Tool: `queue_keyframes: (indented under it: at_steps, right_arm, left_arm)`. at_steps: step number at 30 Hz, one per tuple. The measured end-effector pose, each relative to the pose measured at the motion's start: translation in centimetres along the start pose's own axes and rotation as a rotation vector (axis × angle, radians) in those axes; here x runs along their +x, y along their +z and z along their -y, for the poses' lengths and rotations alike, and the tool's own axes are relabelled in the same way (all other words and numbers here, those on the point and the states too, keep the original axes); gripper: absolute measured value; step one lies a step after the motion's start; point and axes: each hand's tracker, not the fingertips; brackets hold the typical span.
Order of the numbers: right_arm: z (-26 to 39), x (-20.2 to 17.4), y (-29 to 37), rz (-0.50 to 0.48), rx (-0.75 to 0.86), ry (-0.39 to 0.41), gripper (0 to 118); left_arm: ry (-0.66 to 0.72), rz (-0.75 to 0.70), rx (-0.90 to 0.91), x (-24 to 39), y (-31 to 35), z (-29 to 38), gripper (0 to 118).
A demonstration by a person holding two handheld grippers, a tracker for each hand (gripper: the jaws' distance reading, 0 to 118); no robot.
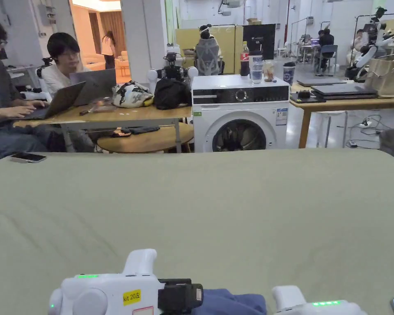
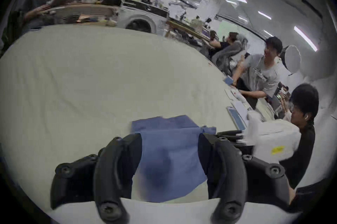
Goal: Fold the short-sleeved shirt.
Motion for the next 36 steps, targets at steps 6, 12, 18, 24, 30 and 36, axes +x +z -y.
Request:
queue_keyframes:
  at_steps: [6, 12, 18, 24, 30, 36]
  right_arm:
    - [-1.1, -0.6, 0.9, -0.006, 0.021, 0.017, 0]
    - [-1.1, 0.3, 1.0, -0.041, 0.01, -0.037, 0]
    - [-0.8, -0.6, 0.8, 0.005, 0.024, -0.004, 0]
    - [-0.2, -0.7, 1.3, 0.006, 0.059, -0.003, 0]
    - [-0.7, -5.0, 6.5, -0.077, 0.326, 0.076, 0]
    - [-4.1, -12.3, 4.5, -0.262, 0.36, 0.138, 0]
  left_arm:
    - [0.183, 0.121, -0.027, -3.0, -2.4, 2.7, 63]
    - [0.225, 0.063, -0.144, -3.0, -6.9, 3.6, 64]
    - [0.317, 0.131, -0.135, -3.0, -8.3, 4.5, 36]
    - [0.343, 0.155, -0.086, -3.7, -7.4, 4.7, 25]
    - [0.374, 0.149, 0.063, -7.7, -0.1, 3.2, 23]
    - [0.461, -0.073, 0.199, -20.3, 13.2, 2.5, 23]
